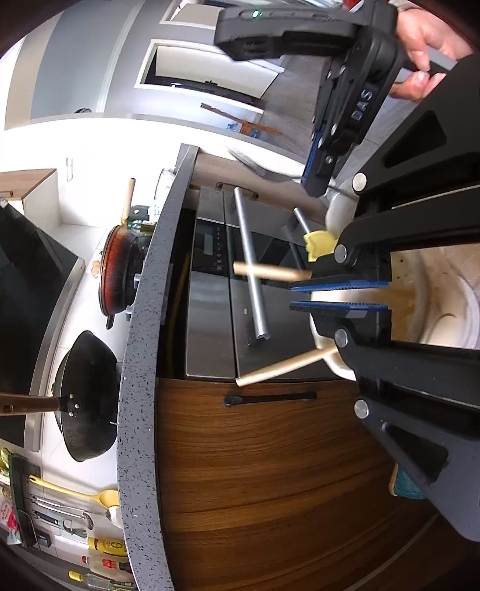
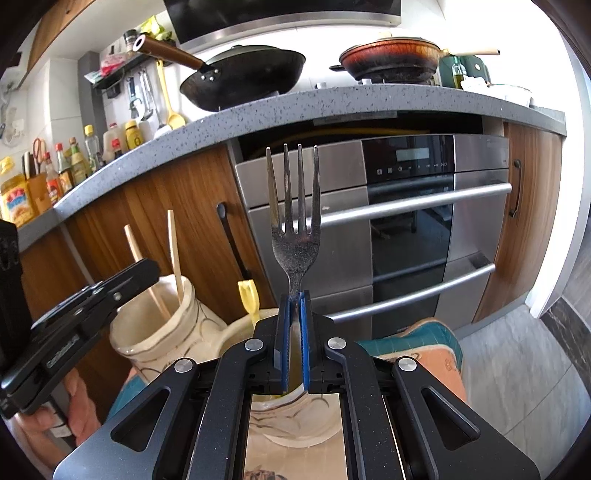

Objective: Organize utensils
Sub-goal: 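Release the chopstick into the larger pot while the right tool drops the fork in the smaller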

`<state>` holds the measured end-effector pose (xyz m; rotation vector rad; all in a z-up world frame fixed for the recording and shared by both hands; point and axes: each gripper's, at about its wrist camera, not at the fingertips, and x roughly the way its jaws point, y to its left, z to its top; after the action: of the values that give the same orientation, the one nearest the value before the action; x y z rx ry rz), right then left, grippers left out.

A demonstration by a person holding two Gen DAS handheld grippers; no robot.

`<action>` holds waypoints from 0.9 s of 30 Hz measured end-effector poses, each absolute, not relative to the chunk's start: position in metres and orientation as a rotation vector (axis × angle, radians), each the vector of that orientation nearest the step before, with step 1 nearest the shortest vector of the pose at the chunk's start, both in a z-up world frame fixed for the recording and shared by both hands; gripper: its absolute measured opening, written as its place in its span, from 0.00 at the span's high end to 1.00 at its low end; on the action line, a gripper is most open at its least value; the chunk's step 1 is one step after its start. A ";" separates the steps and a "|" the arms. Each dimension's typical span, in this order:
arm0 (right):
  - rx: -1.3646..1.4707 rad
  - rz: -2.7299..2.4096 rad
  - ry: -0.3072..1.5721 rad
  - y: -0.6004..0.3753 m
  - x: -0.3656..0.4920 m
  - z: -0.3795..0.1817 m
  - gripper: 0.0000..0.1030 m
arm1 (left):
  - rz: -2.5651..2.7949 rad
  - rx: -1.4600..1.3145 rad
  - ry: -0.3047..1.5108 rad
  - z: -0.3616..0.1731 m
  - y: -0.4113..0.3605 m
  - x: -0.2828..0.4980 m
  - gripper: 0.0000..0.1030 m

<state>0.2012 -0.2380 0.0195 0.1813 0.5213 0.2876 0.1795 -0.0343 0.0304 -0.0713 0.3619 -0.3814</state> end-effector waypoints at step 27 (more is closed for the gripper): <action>0.158 0.252 0.600 -0.229 0.208 0.003 0.93 | -0.318 -0.059 0.382 0.030 -0.007 0.144 0.56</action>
<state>0.2084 -0.2293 0.0028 0.1576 0.5999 0.2516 0.1438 -0.0072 0.0304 -0.0593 0.3819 -0.3177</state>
